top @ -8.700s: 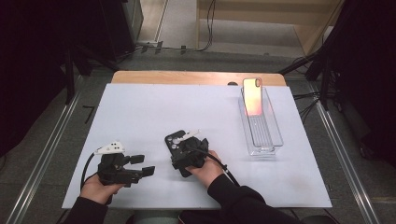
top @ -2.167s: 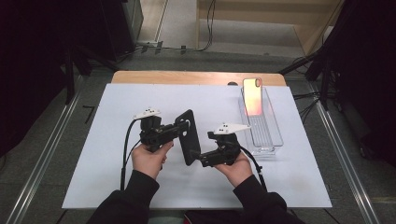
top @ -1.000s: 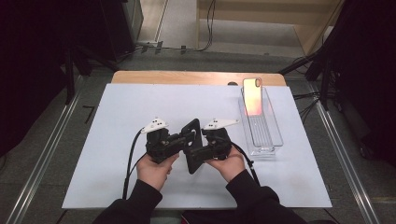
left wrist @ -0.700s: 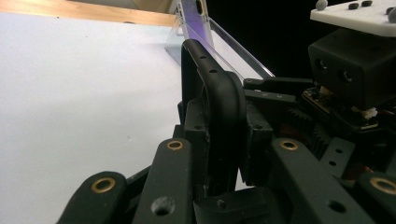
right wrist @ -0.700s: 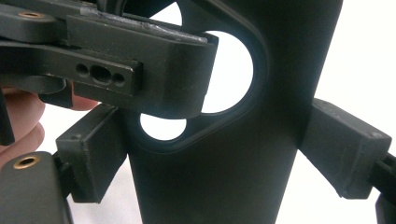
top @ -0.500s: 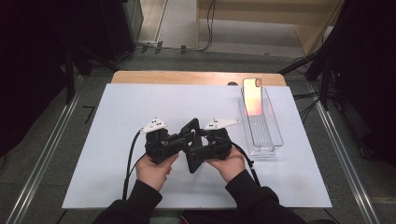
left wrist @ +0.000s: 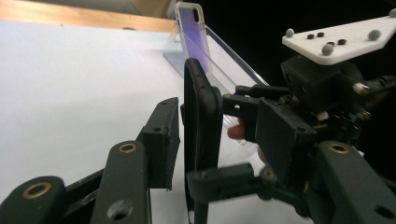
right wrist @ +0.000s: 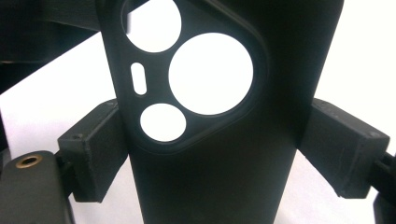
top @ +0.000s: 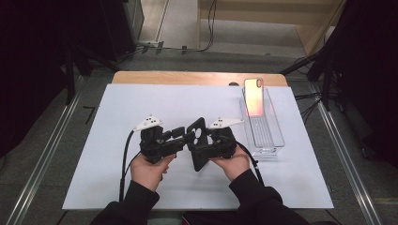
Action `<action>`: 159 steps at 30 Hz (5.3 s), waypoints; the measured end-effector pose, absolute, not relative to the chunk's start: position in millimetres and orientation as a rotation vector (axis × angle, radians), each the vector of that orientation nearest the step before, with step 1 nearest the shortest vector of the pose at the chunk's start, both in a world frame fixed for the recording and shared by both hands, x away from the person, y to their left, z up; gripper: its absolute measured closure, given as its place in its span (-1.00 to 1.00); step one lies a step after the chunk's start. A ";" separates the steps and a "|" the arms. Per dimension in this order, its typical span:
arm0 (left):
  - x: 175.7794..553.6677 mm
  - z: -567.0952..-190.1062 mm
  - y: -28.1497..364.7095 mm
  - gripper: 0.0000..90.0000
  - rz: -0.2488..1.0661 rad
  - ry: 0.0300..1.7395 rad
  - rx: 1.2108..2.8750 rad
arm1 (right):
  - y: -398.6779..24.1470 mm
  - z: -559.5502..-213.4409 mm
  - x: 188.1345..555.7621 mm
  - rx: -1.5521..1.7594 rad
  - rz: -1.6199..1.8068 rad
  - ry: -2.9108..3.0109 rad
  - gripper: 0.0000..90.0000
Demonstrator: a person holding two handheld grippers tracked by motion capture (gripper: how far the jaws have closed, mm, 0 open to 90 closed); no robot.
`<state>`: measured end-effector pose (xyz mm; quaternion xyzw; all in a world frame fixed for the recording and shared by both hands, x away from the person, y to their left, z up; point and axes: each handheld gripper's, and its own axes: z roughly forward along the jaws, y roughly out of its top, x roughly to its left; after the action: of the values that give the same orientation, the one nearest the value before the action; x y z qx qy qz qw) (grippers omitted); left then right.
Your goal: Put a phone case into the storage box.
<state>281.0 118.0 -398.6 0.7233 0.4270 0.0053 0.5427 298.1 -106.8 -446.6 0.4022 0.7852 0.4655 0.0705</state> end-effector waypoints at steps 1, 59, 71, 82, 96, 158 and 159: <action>281.4 -398.9 119.2 0.05 -0.002 1.014 1.717 | -108.9 -446.7 299.0 1.216 1.396 2.355 -0.75; 275.5 -449.7 186.5 -0.37 -0.106 0.777 2.175 | -163.7 -419.0 304.5 1.161 1.417 2.411 -0.75; 270.3 -454.8 202.2 -0.37 -0.078 0.843 2.163 | -186.9 -394.8 313.7 1.181 1.431 2.345 -0.75; 264.0 -454.3 209.2 -0.37 -0.078 0.895 2.128 | -214.0 -375.5 323.7 1.260 1.449 2.215 -0.75; 262.0 -453.8 215.6 -0.37 -0.068 0.923 2.101 | -259.0 -360.6 330.8 1.383 1.431 2.010 -0.75; 265.4 -454.7 205.6 -0.37 -0.111 0.896 2.076 | -270.4 -446.0 460.3 1.684 1.008 1.767 -0.75; 265.2 -454.5 205.7 -0.37 -0.110 0.896 2.079 | -268.9 -446.7 462.7 1.686 1.002 1.760 -0.75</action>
<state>265.2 205.7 -454.5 0.8309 0.3580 -0.0439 0.4237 462.7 -268.9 -446.7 0.6195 0.6465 0.3680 0.2505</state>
